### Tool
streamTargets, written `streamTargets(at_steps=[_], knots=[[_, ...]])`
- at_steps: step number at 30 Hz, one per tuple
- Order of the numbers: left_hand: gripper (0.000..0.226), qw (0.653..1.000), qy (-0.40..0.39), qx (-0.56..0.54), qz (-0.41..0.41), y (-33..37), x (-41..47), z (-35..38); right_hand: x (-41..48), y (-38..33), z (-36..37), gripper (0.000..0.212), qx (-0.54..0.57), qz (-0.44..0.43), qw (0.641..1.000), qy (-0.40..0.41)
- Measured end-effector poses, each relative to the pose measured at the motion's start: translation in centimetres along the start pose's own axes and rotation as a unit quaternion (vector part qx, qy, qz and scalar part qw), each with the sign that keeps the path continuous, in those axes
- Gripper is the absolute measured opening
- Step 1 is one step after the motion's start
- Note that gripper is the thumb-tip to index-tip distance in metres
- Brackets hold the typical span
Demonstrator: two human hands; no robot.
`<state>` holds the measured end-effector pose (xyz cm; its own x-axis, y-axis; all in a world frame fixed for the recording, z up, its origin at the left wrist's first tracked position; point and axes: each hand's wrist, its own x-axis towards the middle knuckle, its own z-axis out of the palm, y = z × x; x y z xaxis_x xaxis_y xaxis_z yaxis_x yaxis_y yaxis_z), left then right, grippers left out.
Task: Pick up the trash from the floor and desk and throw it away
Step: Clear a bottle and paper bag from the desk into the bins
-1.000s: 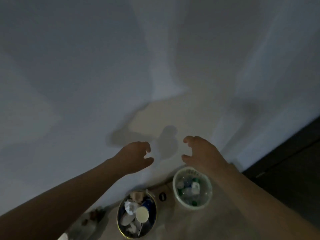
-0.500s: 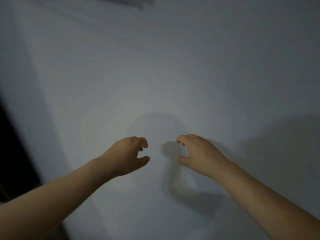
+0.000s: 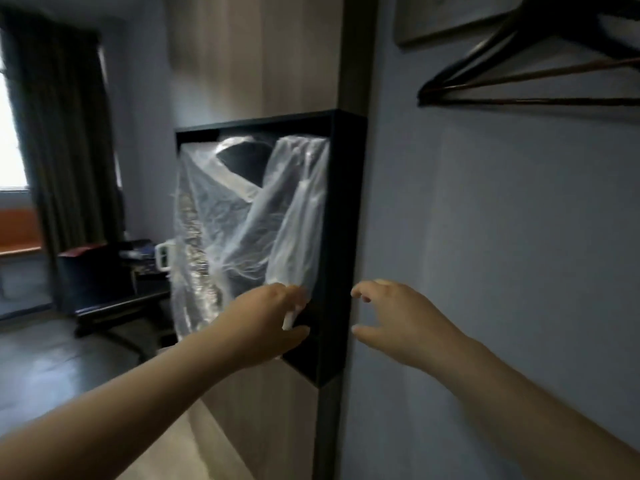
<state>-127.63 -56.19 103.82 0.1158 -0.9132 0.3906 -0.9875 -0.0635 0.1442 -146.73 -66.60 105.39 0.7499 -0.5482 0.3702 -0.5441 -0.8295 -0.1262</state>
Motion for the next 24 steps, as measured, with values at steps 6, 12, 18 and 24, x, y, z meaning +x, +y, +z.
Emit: streamTargets(at_steps=[6, 12, 18, 24], knots=[[0.036, 0.993, 0.019, 0.025, -0.112, -10.7, -5.3, -2.4, 8.7, -9.3, 5.0, 0.051, 0.023, -0.106, 0.994, -0.025], [0.036, 0.977, 0.043, 0.063, -0.199, -19.9, -6.3, -4.1, 17.8, -15.7, 10.2, 0.042, 0.039, -0.19, 0.981, -0.021], [0.038, 0.965, 0.035, 0.088, -0.245, -28.3, -3.0, -4.9, 27.9, -19.0, 14.4, 0.048, 0.064, -0.234, 0.97, -0.027], [0.034, 0.951, 0.039, 0.097, -0.292, -36.5, -0.4, -5.3, 37.5, -22.6, 18.5, 0.045, 0.064, -0.278, 0.958, -0.028]])
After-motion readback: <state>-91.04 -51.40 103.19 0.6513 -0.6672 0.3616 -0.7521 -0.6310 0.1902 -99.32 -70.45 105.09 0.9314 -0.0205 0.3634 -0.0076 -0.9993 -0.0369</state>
